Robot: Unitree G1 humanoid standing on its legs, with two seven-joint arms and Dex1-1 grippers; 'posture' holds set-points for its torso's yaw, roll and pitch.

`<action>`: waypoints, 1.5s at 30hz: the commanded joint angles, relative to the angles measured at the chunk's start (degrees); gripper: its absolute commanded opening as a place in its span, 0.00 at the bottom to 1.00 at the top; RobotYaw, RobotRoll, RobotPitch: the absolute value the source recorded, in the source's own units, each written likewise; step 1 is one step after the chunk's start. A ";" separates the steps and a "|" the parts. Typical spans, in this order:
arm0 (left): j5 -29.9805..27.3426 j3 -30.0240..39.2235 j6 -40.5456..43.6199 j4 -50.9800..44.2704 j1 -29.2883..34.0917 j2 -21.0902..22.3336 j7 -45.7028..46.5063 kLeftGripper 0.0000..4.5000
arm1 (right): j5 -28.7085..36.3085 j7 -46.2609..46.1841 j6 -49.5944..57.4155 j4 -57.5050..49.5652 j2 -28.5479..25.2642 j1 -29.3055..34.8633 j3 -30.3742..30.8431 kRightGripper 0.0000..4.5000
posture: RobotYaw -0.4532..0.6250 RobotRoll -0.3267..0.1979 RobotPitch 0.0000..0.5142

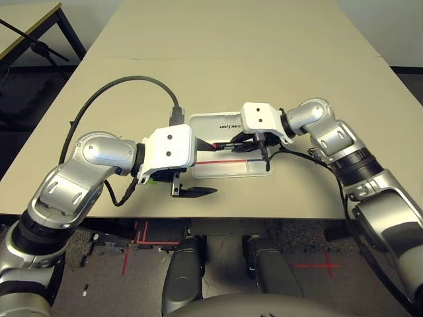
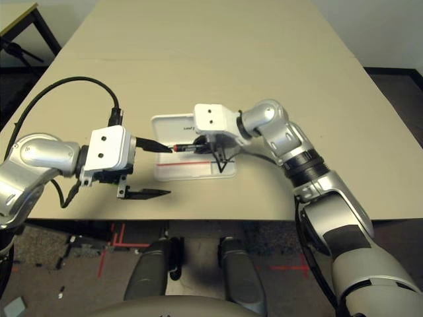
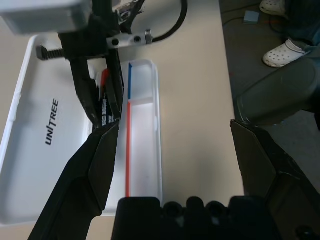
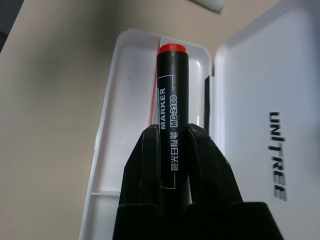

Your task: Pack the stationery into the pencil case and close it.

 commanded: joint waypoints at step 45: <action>8.10 6.09 31.97 14.57 -0.27 -6.55 28.90 1.00 | 31.09 4.63 30.34 -26.35 -27.14 23.43 -23.48 0.99 | 0.48 0.62 0.32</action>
